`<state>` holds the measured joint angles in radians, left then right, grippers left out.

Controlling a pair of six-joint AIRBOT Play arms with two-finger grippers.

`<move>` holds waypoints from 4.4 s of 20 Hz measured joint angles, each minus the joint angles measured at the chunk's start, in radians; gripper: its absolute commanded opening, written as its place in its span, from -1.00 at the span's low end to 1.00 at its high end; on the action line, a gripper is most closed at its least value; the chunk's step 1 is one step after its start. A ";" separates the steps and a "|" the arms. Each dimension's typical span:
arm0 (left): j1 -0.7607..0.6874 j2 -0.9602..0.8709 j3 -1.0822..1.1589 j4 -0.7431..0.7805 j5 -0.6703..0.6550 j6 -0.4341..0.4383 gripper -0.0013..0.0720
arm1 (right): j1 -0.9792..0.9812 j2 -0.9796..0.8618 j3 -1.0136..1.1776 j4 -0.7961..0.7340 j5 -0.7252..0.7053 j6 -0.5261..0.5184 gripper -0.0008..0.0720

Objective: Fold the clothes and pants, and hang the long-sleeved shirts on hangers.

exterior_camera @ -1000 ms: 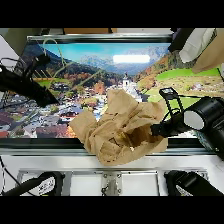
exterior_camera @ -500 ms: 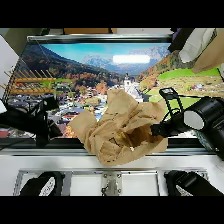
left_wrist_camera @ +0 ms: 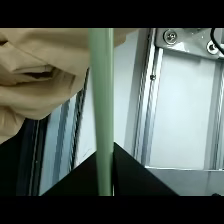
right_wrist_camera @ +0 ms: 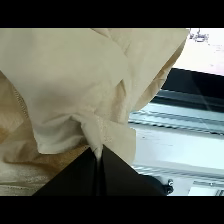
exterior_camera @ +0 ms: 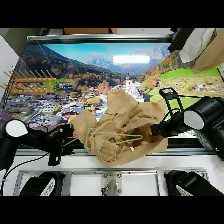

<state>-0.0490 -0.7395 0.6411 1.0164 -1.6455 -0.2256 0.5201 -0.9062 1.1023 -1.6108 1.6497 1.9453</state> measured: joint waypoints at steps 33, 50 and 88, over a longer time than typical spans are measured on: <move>-0.378 -0.467 0.224 -0.185 0.349 -0.018 -0.93 | 0.109 -0.149 0.333 0.116 0.028 -0.024 -0.94; -0.378 -0.467 0.224 -0.201 0.364 -0.018 -0.93 | 0.333 -0.243 0.348 0.129 -0.273 0.199 -0.90; -0.378 -0.467 0.225 -0.205 0.362 -0.018 -0.93 | -0.652 0.028 0.039 0.783 0.018 -1.258 0.84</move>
<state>-0.4274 -1.2064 0.8661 0.8112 -1.2831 -0.2440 -0.1322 -0.8783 1.1408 -0.8276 1.6676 0.6872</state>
